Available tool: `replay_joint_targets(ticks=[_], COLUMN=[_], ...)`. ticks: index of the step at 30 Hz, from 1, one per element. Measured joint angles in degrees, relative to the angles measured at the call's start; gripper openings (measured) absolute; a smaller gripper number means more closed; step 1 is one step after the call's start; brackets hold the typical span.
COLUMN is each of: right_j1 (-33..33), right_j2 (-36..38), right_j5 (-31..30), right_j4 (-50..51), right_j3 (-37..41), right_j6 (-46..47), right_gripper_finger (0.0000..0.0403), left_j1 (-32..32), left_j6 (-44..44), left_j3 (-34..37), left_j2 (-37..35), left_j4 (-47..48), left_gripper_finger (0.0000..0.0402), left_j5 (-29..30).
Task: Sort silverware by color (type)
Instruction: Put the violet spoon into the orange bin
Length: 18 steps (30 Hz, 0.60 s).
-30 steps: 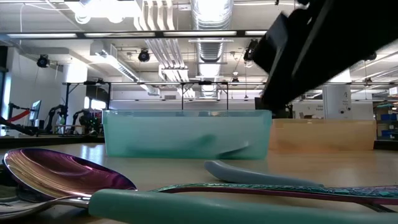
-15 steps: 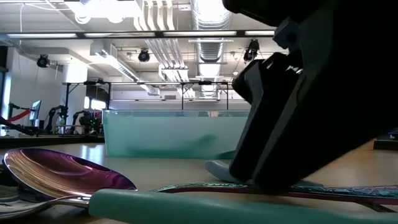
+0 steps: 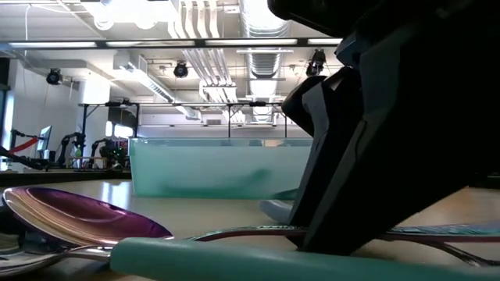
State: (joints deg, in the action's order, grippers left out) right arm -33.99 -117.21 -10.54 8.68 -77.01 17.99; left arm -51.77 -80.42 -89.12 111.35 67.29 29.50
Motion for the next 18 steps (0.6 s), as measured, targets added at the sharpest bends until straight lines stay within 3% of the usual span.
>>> replay_joint_targets(ticks=[5,12,15,18], right_j1=[0.4,1.4,2.2,3.1], right_j2=[0.1,0.4,0.5,0.7], right_j5=[0.4,0.5,-2.0,-8.4], right_j4=[0.9,2.7,3.8,7.3], right_j3=[0.0,-1.6,-2.9,-5.2], right_j6=[0.0,-0.2,-2.1,-3.2], right_gripper_finger=[0.0019,0.0017,0.0016,0.0015], left_j1=[0.0,0.0,0.1,0.1], left_j6=[0.0,0.0,-0.2,-2.2], left_j3=[0.0,0.0,0.0,0.5], left_j2=[0.0,0.0,0.0,0.0], left_j4=[-0.1,-0.2,-0.3,-0.4], left_gripper_finger=[0.0100,0.0100,0.0100,0.0100], left_j5=[0.7,6.2,7.8,10.9])
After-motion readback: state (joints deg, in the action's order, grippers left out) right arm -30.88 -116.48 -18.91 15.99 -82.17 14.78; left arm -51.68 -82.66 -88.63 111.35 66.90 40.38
